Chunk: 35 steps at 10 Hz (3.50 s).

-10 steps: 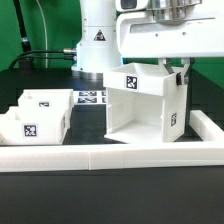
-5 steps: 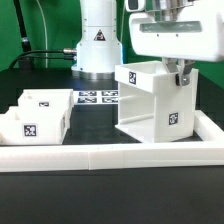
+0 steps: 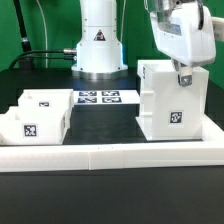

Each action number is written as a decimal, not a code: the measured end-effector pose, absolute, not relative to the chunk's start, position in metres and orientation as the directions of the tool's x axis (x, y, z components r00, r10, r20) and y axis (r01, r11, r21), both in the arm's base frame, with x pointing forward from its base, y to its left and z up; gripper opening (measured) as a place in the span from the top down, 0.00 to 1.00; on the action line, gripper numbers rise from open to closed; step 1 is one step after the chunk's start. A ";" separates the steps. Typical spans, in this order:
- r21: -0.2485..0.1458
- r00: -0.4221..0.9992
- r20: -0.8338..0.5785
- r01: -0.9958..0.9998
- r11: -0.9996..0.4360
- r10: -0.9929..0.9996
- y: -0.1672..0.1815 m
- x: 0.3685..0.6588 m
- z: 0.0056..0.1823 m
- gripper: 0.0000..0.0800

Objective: Assemble drawer

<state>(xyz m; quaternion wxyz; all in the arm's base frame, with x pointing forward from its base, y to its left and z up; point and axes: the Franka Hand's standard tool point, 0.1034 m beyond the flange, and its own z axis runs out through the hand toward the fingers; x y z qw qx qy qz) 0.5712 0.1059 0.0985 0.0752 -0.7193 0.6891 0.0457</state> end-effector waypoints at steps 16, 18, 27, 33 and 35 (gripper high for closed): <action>-0.111 0.060 -0.175 -0.993 -0.041 -0.983 0.107 0.645 0.100 0.34; -0.115 0.070 -0.174 -0.992 -0.050 -0.982 0.108 0.645 0.101 0.20; -0.153 0.349 -0.153 -0.933 -0.327 -0.925 0.098 0.593 0.135 0.19; -0.164 0.927 -0.013 -0.372 -0.914 -0.375 0.061 0.581 0.145 0.19; -0.164 0.969 0.008 -0.241 -0.957 -0.246 0.062 0.581 0.144 0.19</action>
Offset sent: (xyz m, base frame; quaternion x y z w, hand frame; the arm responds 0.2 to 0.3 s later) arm 0.0446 0.0003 -0.0012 0.0077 0.0122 0.0033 0.9999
